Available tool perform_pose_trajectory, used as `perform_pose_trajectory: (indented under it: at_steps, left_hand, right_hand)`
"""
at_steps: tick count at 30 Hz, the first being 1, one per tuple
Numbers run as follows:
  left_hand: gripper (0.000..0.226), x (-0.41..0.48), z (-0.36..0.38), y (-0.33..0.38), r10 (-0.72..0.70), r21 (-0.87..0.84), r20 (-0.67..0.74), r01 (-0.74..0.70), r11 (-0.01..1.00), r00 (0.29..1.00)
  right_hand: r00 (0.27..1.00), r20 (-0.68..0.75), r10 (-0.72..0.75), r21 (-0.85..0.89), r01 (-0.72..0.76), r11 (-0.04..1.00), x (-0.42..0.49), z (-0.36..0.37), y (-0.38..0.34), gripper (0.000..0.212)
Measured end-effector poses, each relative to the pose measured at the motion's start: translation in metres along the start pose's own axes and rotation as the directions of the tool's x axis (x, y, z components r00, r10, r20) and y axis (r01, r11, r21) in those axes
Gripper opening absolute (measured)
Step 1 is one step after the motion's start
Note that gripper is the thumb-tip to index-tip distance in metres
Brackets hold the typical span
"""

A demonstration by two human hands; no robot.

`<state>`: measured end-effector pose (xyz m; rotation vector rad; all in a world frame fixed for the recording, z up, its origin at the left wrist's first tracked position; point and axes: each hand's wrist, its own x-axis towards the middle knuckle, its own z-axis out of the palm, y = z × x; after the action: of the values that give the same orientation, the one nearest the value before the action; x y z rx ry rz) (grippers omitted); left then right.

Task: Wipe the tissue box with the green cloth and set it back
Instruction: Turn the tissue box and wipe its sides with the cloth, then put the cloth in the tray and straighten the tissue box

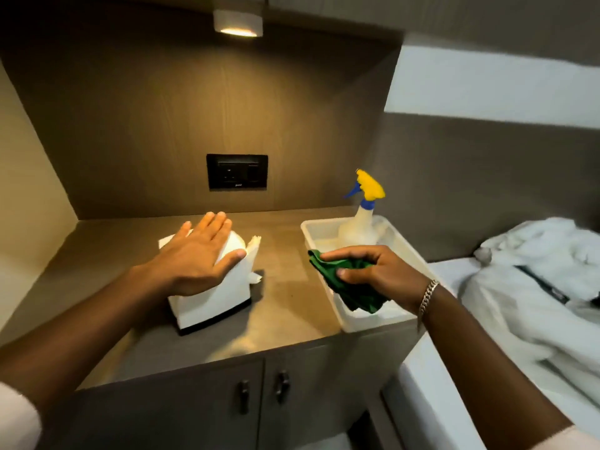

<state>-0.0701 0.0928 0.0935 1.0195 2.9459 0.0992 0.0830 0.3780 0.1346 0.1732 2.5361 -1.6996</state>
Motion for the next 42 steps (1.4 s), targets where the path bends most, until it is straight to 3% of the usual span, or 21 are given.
perform_pose_trajectory:
  at_steps: [3, 6, 9, 12, 18, 20, 21, 23, 24, 26, 28, 31, 34, 36, 39, 42]
  left_hand:
    - [0.107, 0.0, 0.007, 0.015, -0.153, 0.03, -0.056, 0.155, 0.987, 0.987]
    - [0.115, 0.002, 0.013, 0.023, -0.245, 0.022, -0.102, 0.248, 0.968, 0.964]
    - [0.114, 0.0, 0.014, 0.027, -0.283, 0.023, -0.125, 0.288, 0.957, 0.951]
    - [0.109, -0.002, 0.012, 0.029, -0.29, 0.034, -0.14, 0.297, 0.954, 0.947]
    - [0.099, -0.012, 0.011, 0.034, -0.231, 0.002, -0.27, 0.24, 0.971, 0.935]
    - [0.088, -0.025, 0.01, 0.048, -0.235, -0.162, -0.443, 0.18, 0.97, 0.865]
    - [0.081, -0.034, 0.012, 0.058, -0.291, -0.291, -0.537, 0.15, 0.945, 0.792]
    - [0.071, -0.054, 0.023, 0.087, -0.483, -0.56, -0.608, 0.091, 0.823, 0.63]
    - [0.071, -0.061, 0.031, 0.103, -0.572, -0.666, -0.587, 0.06, 0.744, 0.573]
    - [0.077, -0.066, 0.05, 0.136, -0.692, -0.821, -0.481, 0.0, 0.571, 0.539]
    - [0.082, -0.059, 0.061, 0.16, -0.776, -0.923, -0.357, -0.068, 0.38, 0.521]
    - [0.08, -0.047, 0.058, 0.175, -0.856, -0.981, -0.188, -0.133, 0.141, 0.481]
    - [0.093, -0.045, 0.056, 0.164, -0.877, -0.979, -0.136, -0.197, 0.048, 0.462]
    - [0.077, -0.045, 0.055, 0.155, -0.854, -0.971, -0.155, -0.234, 0.04, 0.496]
    - [0.073, -0.046, 0.064, 0.135, -0.817, -0.972, -0.147, -0.234, 0.016, 0.557]
    - [0.073, -0.047, 0.063, 0.109, -0.753, -0.962, -0.097, -0.256, -0.096, 0.651]
  right_hand:
    - [0.998, -0.067, 0.0, -0.465, -0.031, 0.885, 0.04, -0.039, 0.034, 0.031]
    - [0.997, -0.062, 0.053, -0.657, -0.081, 0.75, 0.07, -0.037, 0.07, 0.031]
    - [0.985, 0.059, 0.16, -0.819, -0.044, 0.572, 0.086, -0.029, 0.101, 0.051]
    - [0.946, 0.103, 0.306, -0.882, -0.055, 0.469, 0.091, -0.027, 0.121, 0.075]
    - [0.906, 0.128, 0.403, -0.929, -0.033, 0.369, 0.097, -0.025, 0.123, 0.107]
    - [0.871, 0.176, 0.459, -0.952, 0.031, 0.306, 0.104, -0.035, 0.103, 0.1]
    - [0.877, 0.186, 0.444, -0.959, 0.064, 0.276, 0.106, -0.039, 0.086, 0.089]
    - [0.934, 0.245, 0.261, -0.934, 0.154, 0.324, 0.108, -0.037, 0.038, 0.072]
    - [0.951, 0.286, 0.122, -0.881, 0.211, 0.423, 0.112, -0.029, 0.012, 0.065]
    - [0.94, 0.315, -0.129, -0.66, 0.314, 0.683, 0.123, 0.002, -0.033, 0.052]
    - [0.923, 0.307, -0.232, -0.425, 0.351, 0.834, 0.135, 0.045, -0.06, 0.045]
    - [0.935, 0.307, -0.176, -0.21, 0.247, 0.946, 0.154, 0.096, -0.064, 0.058]
    - [0.949, 0.299, -0.099, -0.05, 0.12, 0.992, 0.161, 0.111, -0.058, 0.068]
    - [0.966, 0.242, -0.095, -0.017, 0.103, 0.995, 0.159, 0.109, -0.05, 0.07]
    - [0.992, 0.114, -0.049, 0.114, 0.036, 0.993, 0.147, 0.102, -0.034, 0.077]
    - [0.999, 0.043, 0.018, 0.207, -0.026, 0.978, 0.113, 0.099, -0.026, 0.107]
